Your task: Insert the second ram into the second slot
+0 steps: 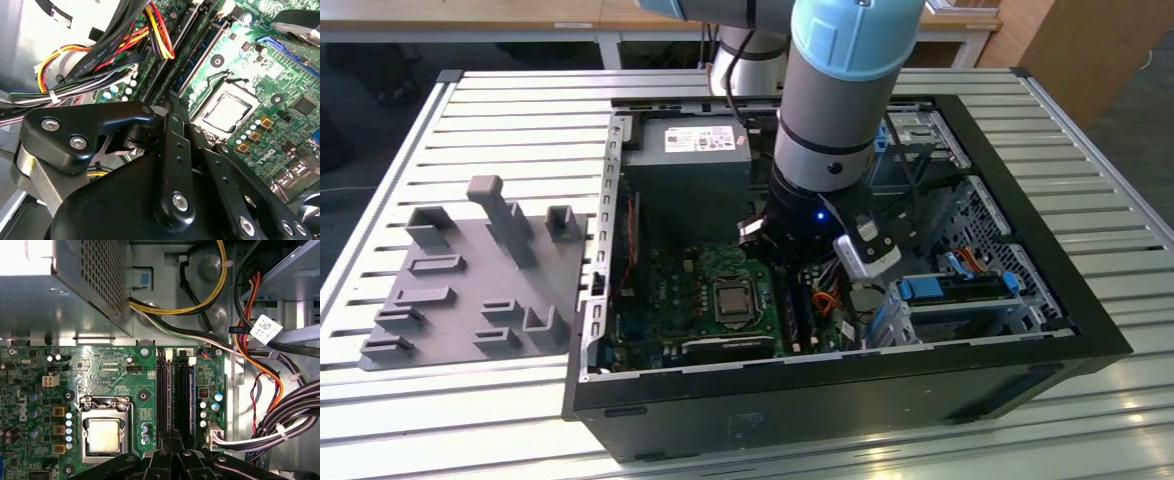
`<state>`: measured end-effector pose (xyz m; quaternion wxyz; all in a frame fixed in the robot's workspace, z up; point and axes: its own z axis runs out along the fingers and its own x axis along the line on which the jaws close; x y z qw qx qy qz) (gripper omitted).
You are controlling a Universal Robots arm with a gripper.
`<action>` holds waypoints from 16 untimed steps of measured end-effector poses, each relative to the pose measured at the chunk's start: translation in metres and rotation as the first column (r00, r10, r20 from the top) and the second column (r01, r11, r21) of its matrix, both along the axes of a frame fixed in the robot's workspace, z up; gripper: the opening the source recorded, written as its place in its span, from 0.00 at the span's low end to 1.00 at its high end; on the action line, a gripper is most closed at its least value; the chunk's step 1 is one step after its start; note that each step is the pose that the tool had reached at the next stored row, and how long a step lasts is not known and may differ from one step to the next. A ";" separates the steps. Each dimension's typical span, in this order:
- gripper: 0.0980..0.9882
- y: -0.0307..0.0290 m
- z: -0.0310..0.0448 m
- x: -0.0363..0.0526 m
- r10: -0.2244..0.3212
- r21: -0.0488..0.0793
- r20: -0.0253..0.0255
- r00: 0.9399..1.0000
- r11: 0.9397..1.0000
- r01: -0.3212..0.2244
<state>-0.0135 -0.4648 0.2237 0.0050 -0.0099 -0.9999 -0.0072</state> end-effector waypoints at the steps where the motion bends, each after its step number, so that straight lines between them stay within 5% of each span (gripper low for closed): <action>1: 0.01 0.0000 -0.0005 0.0000 0.000 0.000 0.000 1.000 1.000 0.000; 16: 0.01 -0.0002 -0.0089 -0.0001 0.000 -0.001 0.000 1.000 1.000 0.000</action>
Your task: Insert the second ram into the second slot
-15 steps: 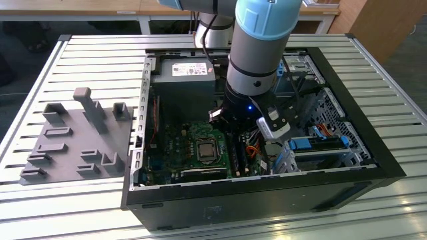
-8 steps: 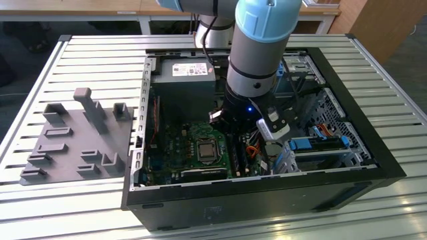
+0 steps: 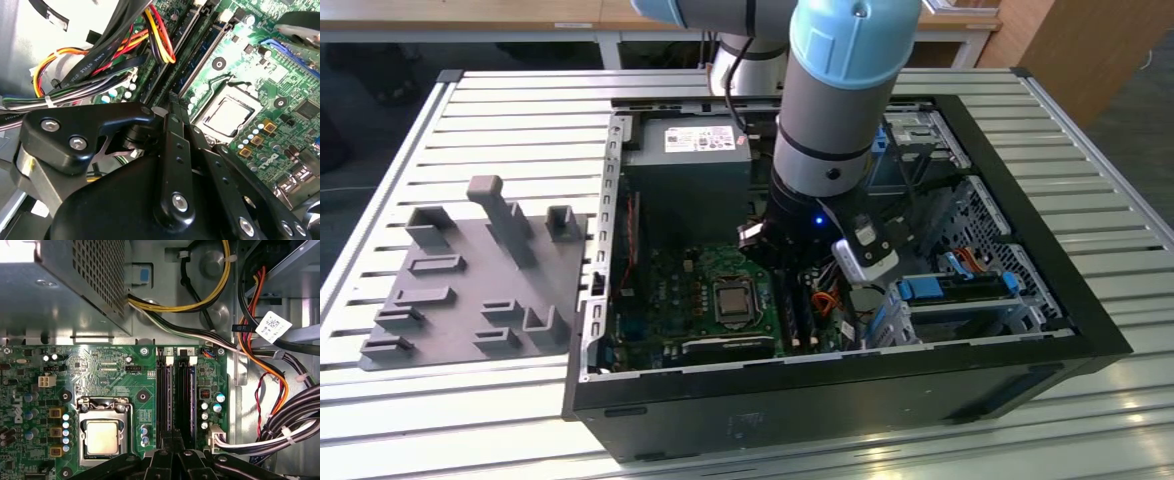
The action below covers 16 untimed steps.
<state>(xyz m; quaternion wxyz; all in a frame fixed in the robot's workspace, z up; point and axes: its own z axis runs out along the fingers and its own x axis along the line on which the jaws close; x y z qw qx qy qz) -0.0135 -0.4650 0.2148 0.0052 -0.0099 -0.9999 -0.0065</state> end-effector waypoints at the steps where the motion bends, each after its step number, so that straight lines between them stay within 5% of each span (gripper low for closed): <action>1: 0.01 0.0000 -0.0001 0.0000 0.000 0.000 0.000 1.000 1.000 0.000; 16: 0.01 0.0048 0.0150 0.0001 0.000 0.001 0.000 1.000 1.000 0.000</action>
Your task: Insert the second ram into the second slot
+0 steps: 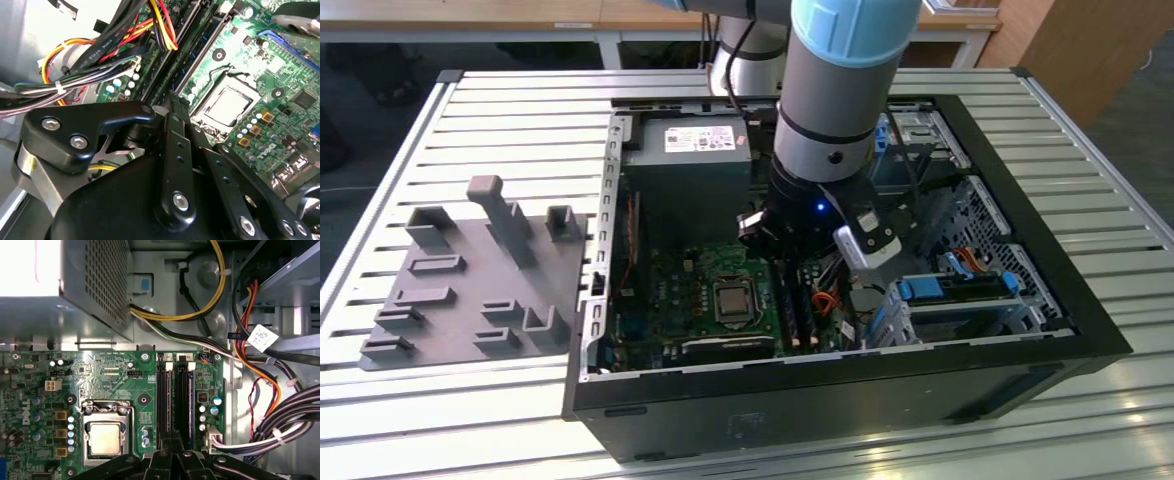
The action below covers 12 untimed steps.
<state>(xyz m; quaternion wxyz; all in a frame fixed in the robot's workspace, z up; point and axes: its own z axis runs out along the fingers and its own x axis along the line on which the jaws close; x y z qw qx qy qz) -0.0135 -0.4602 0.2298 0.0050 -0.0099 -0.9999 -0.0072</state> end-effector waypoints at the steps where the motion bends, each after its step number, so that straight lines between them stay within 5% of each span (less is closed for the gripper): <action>1: 0.01 0.0002 0.0018 0.0000 0.000 0.000 0.000 1.000 1.000 0.000; 12: 0.01 0.0010 0.0172 0.0000 0.000 0.000 0.000 1.000 1.000 0.000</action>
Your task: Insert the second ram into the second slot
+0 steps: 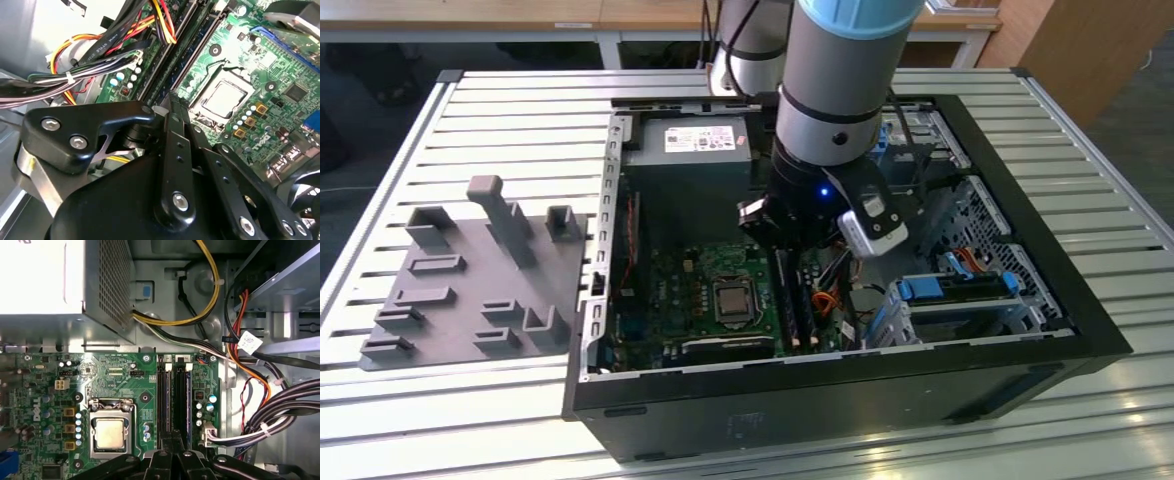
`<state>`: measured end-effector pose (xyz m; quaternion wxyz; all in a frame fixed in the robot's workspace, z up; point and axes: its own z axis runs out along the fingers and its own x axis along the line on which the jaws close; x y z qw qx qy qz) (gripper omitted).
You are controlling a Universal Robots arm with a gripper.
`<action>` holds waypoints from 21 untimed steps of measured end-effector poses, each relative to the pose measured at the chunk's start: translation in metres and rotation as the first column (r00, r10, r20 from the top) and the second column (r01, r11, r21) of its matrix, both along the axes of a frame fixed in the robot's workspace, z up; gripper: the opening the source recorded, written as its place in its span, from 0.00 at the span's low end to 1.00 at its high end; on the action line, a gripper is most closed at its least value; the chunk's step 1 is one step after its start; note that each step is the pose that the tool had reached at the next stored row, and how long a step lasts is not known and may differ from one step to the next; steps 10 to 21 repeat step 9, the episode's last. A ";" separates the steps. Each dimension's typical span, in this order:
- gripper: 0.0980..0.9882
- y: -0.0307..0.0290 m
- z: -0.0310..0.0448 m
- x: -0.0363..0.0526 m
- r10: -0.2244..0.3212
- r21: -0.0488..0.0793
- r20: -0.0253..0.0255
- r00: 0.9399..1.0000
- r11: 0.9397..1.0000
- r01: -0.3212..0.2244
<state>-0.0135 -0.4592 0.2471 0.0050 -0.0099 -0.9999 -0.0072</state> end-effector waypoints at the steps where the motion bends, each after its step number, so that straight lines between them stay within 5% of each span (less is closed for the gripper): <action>1: 0.01 0.0002 0.0011 0.0000 0.000 0.000 0.000 1.000 1.000 0.000; 21: 0.01 0.0005 0.0055 0.0000 0.000 0.000 0.000 1.000 1.000 0.000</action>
